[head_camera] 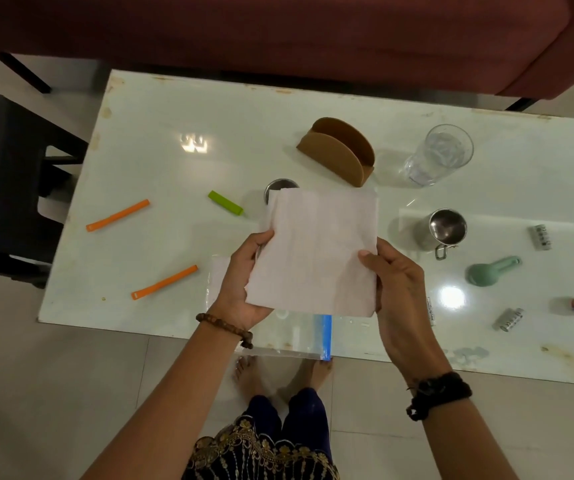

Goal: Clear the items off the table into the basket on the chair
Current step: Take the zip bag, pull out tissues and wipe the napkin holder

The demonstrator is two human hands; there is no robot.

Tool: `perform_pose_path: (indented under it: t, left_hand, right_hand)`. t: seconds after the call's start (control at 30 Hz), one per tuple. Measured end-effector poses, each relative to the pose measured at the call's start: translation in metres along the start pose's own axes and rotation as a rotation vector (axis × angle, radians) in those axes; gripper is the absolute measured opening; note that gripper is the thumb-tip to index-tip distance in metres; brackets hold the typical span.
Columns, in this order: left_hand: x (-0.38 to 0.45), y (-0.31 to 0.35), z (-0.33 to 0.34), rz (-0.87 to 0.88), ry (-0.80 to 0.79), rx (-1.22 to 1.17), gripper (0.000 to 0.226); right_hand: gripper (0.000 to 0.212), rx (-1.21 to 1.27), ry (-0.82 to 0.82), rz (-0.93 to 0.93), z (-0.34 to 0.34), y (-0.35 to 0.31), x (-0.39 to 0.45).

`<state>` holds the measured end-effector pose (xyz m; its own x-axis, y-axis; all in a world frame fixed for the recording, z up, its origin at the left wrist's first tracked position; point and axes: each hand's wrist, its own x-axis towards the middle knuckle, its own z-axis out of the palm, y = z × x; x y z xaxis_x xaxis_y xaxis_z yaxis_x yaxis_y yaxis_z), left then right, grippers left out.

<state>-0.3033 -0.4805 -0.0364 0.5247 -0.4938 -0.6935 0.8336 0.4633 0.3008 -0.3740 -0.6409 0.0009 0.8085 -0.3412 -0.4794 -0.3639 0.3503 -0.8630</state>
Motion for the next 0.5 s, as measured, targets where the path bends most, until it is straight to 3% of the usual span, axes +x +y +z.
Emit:
perform_pose_path:
  t: [0.13, 0.23, 0.3, 0.37, 0.5]
  left_hand:
    - [-0.003, 0.01, -0.005, -0.034, -0.076, 0.025, 0.027]
    - [-0.008, 0.013, -0.002, -0.039, -0.142, 0.074, 0.042]
    - [-0.01, 0.012, -0.001, -0.07, -0.136, 0.154, 0.046]
    - [-0.009, 0.011, 0.001, -0.089, -0.084, 0.245, 0.033]
    - [-0.005, 0.013, 0.006, -0.104, -0.031, 0.218, 0.02]
  right_hand:
    - [0.017, 0.103, -0.112, 0.052, -0.006, -0.008, 0.011]
    - [0.021, 0.098, -0.14, 0.059, -0.005, -0.014, 0.019]
    - [0.023, -0.042, -0.106, 0.031, -0.004, -0.016, 0.023]
    - [0.023, -0.232, -0.07, -0.036, -0.001, -0.02, 0.023]
    - [0.027, -0.629, -0.044, -0.318, 0.006, -0.028, 0.014]
